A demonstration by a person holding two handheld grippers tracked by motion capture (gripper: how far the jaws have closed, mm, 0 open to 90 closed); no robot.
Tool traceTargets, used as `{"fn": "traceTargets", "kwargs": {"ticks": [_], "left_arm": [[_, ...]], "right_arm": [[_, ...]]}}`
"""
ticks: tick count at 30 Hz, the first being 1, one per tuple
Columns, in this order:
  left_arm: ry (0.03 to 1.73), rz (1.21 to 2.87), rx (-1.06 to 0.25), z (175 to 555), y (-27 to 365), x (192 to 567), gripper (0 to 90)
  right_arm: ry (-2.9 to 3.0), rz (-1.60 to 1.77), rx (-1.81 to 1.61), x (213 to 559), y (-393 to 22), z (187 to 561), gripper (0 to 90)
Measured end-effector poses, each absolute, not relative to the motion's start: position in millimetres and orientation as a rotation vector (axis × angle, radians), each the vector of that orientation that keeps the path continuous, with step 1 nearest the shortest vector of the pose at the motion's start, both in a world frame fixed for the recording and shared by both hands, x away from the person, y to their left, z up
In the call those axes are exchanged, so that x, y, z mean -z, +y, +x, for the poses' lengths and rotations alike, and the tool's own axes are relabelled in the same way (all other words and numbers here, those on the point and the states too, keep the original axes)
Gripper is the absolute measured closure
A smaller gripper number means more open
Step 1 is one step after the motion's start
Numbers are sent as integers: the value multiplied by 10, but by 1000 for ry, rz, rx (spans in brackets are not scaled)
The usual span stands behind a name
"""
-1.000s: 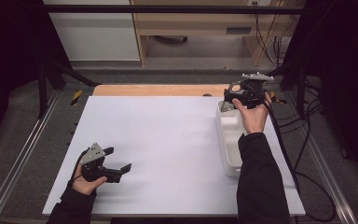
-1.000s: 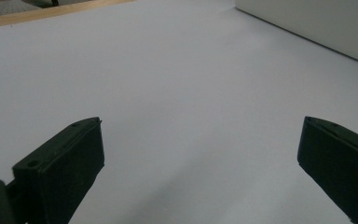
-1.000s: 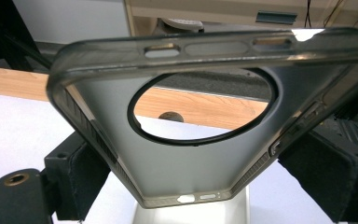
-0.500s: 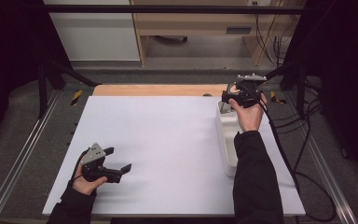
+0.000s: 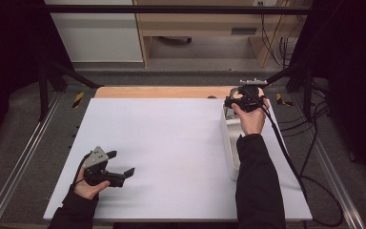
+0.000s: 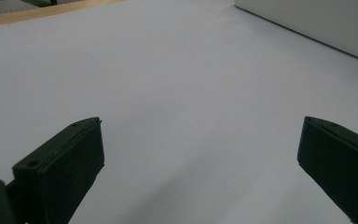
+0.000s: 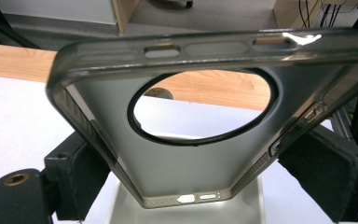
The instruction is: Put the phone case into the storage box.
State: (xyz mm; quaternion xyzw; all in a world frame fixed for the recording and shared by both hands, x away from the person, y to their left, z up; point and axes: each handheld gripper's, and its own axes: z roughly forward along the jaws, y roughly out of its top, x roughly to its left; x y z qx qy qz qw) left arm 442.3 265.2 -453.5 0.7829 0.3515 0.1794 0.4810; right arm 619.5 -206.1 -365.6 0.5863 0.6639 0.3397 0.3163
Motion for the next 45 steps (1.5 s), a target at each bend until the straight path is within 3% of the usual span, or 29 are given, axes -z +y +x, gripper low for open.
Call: {"fn": "traceTargets", "kwargs": {"ticks": [45], "left_arm": [[849,1921,-435,4425,2633,4544,1]], "right_arm": [[1773,1596,-840,3930,-2049,6328,118]]}}
